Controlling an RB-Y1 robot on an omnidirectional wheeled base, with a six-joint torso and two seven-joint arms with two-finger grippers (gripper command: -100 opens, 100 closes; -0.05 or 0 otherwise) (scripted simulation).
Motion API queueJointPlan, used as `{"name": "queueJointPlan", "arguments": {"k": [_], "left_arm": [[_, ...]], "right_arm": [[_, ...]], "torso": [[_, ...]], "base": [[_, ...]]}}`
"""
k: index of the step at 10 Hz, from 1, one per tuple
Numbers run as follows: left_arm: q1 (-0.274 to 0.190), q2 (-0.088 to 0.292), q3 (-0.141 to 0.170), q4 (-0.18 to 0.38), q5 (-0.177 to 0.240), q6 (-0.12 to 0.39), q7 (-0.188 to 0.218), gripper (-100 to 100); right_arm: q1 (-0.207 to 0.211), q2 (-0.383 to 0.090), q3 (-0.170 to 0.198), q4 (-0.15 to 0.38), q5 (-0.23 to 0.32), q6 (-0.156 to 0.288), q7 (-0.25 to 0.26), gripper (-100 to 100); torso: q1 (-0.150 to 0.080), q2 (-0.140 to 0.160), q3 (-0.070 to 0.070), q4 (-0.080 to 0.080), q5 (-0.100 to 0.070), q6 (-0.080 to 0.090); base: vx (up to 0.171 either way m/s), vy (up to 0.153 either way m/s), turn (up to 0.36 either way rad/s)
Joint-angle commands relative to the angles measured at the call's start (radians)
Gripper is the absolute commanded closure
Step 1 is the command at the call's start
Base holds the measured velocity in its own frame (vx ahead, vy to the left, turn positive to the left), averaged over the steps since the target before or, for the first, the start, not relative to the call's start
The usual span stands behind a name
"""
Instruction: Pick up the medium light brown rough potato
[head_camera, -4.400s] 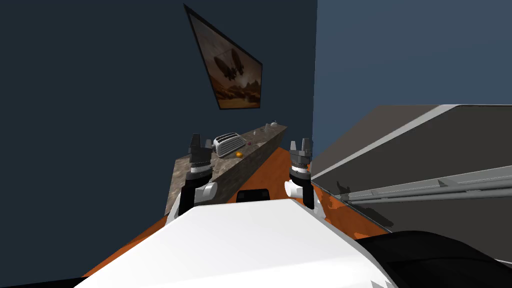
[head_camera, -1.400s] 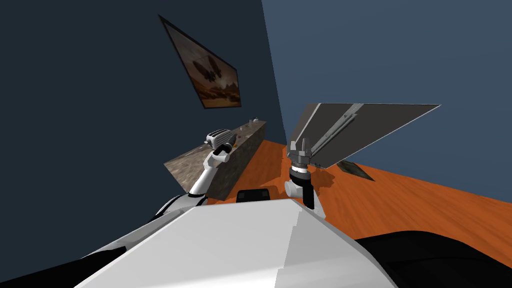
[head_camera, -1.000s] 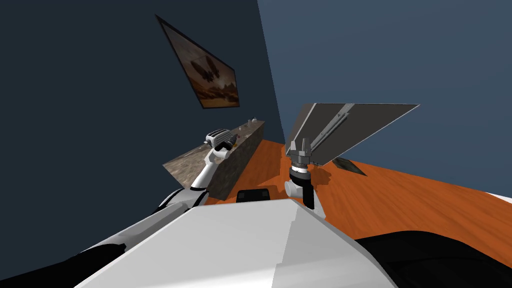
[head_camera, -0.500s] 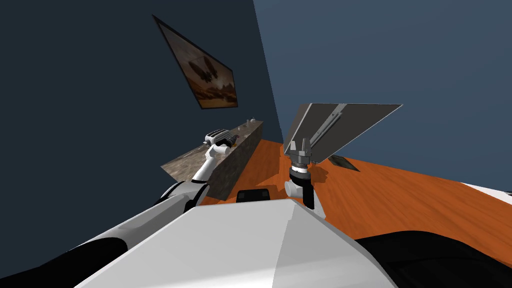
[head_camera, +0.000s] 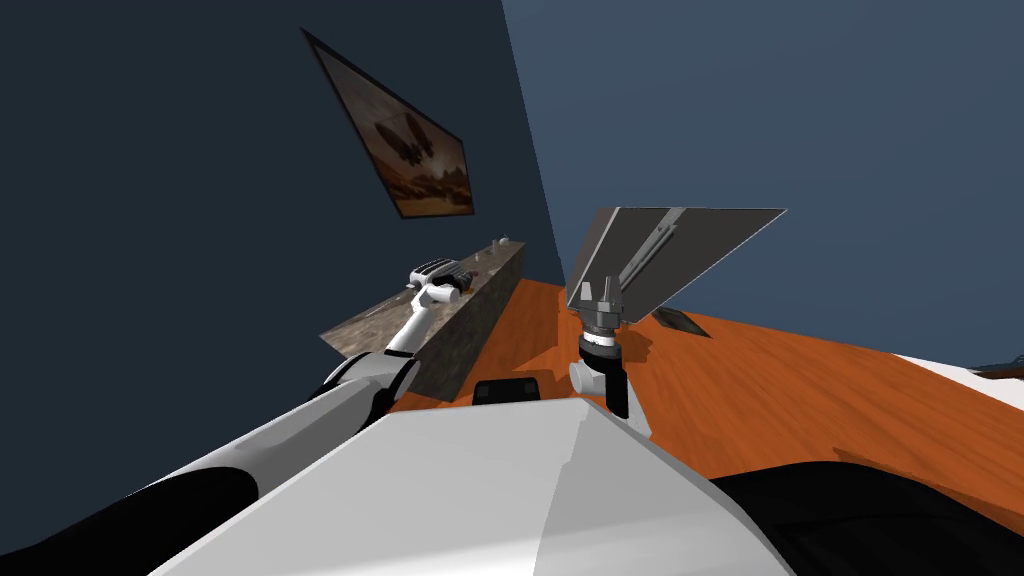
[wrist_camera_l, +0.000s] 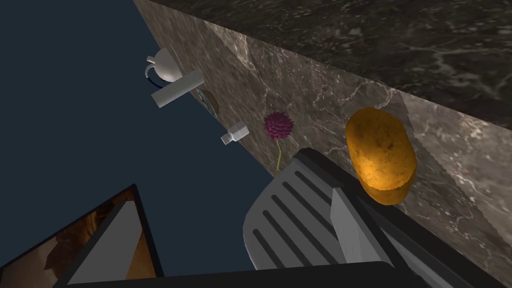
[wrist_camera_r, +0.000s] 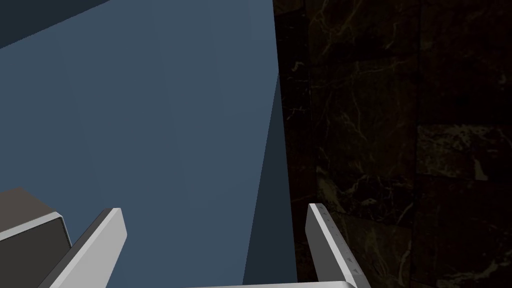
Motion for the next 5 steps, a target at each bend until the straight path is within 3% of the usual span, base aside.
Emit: {"name": "queueJointPlan", "arguments": {"k": [1, 2, 3, 5], "left_arm": [[-0.035, 0.008, 0.002, 0.046, 0.031, 0.05, -0.001, -100], [-0.063, 0.014, 0.003, 0.074, 0.059, 0.077, -0.002, -100], [-0.063, 0.014, 0.003, 0.087, 0.059, 0.092, -0.002, -100], [-0.111, 0.023, 0.007, 0.154, 0.113, 0.155, -0.002, -100]], "right_arm": [[0.0, 0.0, 0.0, 0.0, 0.0, 0.0, 0.0, 0], [0.0, 0.0, 0.0, 0.0, 0.0, 0.0, 0.0, 0], [0.0, 0.0, 0.0, 0.0, 0.0, 0.0, 0.0, 0], [0.0, 0.0, 0.0, 0.0, 0.0, 0.0, 0.0, 0]], "torso": [[0.0, 0.0, 0.0, 0.0, 0.0, 0.0], [0.0, -0.001, 0.0, 0.0, 0.0, 0.0], [0.002, -0.001, -0.001, 0.0, 0.0, 0.0], [0.001, -0.001, -0.001, 0.0, 0.0, 0.0]], "base": [[0.009, 0.045, -0.045], [0.014, 0.072, -0.077], [0.01, 0.06, -0.02], [0.022, 0.062, -0.031]]}}
